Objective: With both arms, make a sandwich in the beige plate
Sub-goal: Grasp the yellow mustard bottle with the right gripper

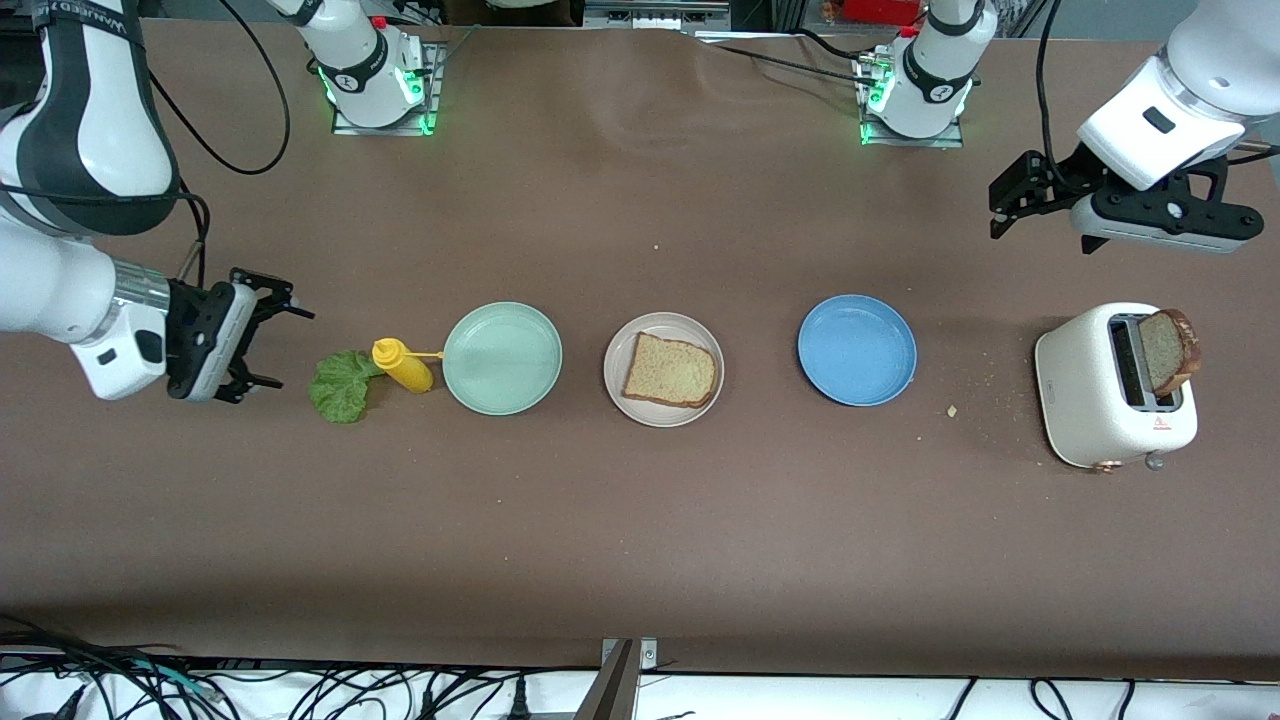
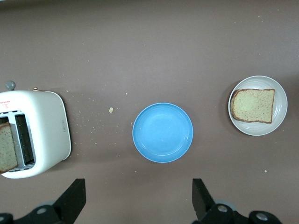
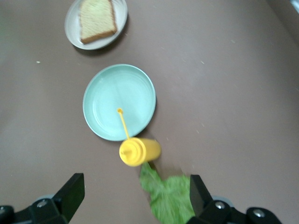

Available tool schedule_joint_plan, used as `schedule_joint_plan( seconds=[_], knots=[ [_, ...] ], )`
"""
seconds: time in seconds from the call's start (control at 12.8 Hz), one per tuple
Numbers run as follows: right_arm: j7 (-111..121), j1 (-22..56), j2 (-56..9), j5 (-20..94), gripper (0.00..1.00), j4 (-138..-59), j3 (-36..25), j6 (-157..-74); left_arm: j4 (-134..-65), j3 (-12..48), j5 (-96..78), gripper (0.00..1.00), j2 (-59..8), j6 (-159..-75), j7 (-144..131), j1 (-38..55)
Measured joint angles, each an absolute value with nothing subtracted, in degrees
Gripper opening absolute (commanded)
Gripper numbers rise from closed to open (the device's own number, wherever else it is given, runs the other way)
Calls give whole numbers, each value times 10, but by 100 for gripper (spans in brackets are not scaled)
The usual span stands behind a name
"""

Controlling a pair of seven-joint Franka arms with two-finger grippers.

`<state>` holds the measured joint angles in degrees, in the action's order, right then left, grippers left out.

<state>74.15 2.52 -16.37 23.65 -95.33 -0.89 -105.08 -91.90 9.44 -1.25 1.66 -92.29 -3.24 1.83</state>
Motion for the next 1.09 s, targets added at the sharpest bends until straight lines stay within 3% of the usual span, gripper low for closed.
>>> schedule_joint_plan(
  seconds=[0.31, 0.78, 1.09],
  knots=[
    [904, 1, -182, 316, 100, -989, -10, -1059, -920, 108, -13, 100, 13, -923, -40, 8],
    [1159, -39, -304, 455, 100, -997, -11, -1085, -926, 109, -13, 100, -5, -909, -41, 3],
    [1242, -38, -340, 503, 100, -997, -10, -1095, -921, 109, -40, 100, 1, -875, -39, -38]
  ],
)
